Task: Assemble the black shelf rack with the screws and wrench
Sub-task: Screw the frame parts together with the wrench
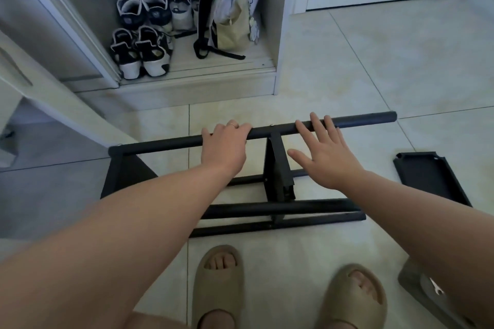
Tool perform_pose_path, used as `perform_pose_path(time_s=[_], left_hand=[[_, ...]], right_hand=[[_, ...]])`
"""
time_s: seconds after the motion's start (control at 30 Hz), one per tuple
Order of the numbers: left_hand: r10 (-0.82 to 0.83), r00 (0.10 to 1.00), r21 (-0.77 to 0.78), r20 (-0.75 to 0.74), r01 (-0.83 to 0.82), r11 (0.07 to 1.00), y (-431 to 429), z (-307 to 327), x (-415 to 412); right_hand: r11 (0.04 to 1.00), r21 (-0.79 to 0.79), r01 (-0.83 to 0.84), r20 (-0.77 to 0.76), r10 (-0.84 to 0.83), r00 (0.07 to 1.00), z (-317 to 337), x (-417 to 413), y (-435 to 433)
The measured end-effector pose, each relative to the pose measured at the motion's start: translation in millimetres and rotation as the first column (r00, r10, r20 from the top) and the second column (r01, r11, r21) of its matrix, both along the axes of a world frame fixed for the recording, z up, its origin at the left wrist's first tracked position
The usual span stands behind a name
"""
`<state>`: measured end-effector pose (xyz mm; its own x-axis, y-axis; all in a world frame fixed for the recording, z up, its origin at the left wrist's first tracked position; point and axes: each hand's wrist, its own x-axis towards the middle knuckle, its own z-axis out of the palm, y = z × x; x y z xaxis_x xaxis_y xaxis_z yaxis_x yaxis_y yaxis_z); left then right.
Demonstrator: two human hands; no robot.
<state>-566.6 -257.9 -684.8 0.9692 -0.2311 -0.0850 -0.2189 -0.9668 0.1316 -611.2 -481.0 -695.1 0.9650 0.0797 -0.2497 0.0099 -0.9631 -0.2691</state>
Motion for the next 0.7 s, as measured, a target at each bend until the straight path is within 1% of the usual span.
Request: perform_pose_path(time_s=[0.17, 0.27, 0.33, 0.4, 0.47, 0.5, 0.53, 0.57, 0.63, 0.67, 0.7], left_hand=[[0.004, 0.995, -0.033, 0.097, -0.001, 0.999, -3, -14, 17], [0.007, 0.999, -0.052, 0.033, -0.005, 0.999, -4, -12, 15], [-0.009, 1.0, -0.045, -0.019, 0.008, 0.999, -5, -7, 9], [-0.038, 0.999, -0.06, -0.014, 0.037, 0.997, -7, 1, -1], [-0.087, 0.996, -0.116, 0.024, 0.09, 0.989, -11, 9, -15], [-0.097, 0.995, -0.151, 0.015, 0.098, 0.984, -15, 11, -22], [-0.086, 0.995, -0.189, -0.04, 0.077, 0.979, -18, 14, -30], [-0.054, 0.988, -0.23, -0.145, 0.019, 0.973, -22, 15, -36], [0.013, 0.922, -0.333, -0.387, -0.153, 0.93, -29, 15, -46], [0.019, 0.883, -0.376, -0.469, -0.219, 0.9, -32, 14, -49], [0.019, 0.859, -0.399, -0.511, -0.257, 0.88, -35, 15, -50]], right_hand=[[0.999, 0.011, 0.031, 0.05, -0.032, 0.998, -10, 16, 1], [0.999, 0.028, 0.039, 0.017, -0.039, 0.999, -3, 11, 2], [1.0, 0.024, 0.018, -0.032, -0.017, 0.999, 6, 2, 2], [0.999, 0.0, -0.033, -0.073, 0.033, 0.997, 15, -8, 3], [0.997, 0.003, -0.074, -0.095, 0.074, 0.993, 23, -23, 5], [0.996, 0.02, -0.088, -0.108, 0.089, 0.99, 25, -31, 5], [0.994, 0.039, -0.1, -0.128, 0.104, 0.986, 27, -40, 6], [0.992, 0.048, -0.113, -0.152, 0.119, 0.981, 28, -49, 5], [0.989, 0.029, -0.148, -0.196, 0.151, 0.969, 28, -62, 3], [0.984, 0.006, -0.176, -0.212, 0.173, 0.962, 27, -67, 2], [0.976, -0.025, -0.216, -0.225, 0.205, 0.953, 26, -70, 1]])
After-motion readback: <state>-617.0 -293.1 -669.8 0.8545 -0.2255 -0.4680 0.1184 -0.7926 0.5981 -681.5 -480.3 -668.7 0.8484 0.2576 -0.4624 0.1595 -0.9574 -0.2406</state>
